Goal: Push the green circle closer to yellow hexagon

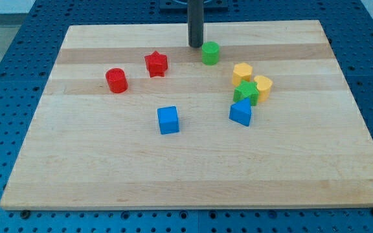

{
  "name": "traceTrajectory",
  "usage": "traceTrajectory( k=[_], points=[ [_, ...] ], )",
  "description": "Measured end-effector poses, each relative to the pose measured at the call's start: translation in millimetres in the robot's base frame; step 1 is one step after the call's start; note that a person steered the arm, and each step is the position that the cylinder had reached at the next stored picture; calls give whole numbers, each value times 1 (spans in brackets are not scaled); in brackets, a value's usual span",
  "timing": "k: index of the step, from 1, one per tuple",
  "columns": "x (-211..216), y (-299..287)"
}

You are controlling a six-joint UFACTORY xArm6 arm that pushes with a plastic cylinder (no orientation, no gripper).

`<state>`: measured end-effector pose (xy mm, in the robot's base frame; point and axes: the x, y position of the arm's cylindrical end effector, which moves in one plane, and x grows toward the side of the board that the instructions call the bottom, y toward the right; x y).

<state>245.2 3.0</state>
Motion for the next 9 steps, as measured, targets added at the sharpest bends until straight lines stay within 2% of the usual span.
traceTrajectory(
  k=[1,4,7,9],
  points=[
    [-13,0],
    [4,21],
    [46,16],
    [95,16]
  ],
)
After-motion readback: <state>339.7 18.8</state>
